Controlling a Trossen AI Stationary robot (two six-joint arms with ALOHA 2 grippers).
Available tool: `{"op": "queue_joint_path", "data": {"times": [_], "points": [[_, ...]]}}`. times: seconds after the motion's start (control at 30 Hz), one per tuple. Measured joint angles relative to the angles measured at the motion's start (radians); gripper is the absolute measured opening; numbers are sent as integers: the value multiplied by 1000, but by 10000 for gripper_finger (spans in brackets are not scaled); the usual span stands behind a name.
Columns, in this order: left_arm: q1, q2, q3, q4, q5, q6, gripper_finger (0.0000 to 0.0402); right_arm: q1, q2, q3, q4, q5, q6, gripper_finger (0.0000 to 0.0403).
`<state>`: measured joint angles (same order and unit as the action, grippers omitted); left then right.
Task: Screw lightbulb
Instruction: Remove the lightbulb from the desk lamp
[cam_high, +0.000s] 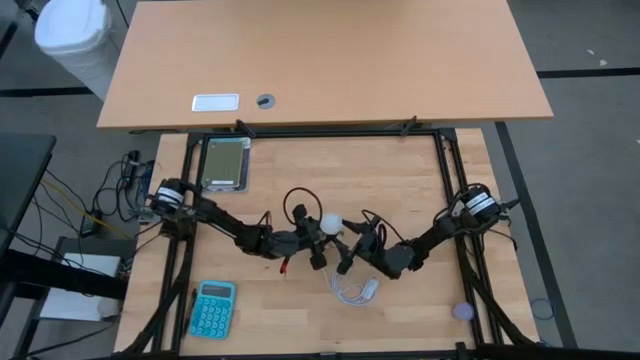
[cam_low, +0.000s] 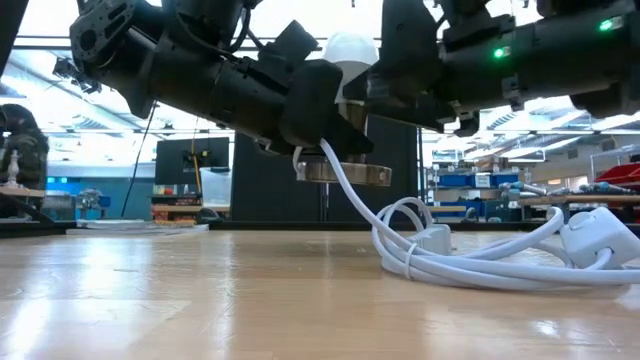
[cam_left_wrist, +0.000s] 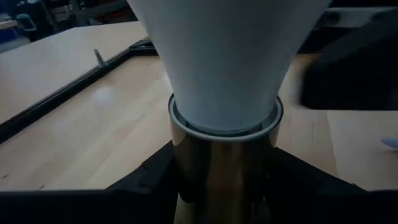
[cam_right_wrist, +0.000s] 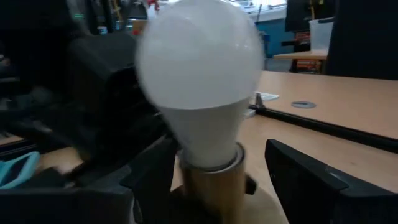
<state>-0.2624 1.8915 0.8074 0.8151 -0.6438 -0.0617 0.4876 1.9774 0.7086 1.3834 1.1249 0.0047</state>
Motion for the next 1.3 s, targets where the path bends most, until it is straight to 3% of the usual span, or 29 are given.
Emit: {"op": "queue_joint_path", "data": {"times": [0.17,0.53,0.83,1.13,1.3], "points": [[-10,0,0,1,-44,-24,188,-34,0,0,2,-86,0,227],[-16,0,0,2,-54,-34,188,-51,0,0,2,-106,-7,212],[-15,0,0,-5,-36,-43,188,-52,0,-3,-1,-117,-46,125],[-13,0,-1,-8,100,-4,188,-20,0,-17,2,-132,-88,118],[-13,1,-2,-10,185,21,188,-15,-25,-77,10,-224,-44,101]]}}
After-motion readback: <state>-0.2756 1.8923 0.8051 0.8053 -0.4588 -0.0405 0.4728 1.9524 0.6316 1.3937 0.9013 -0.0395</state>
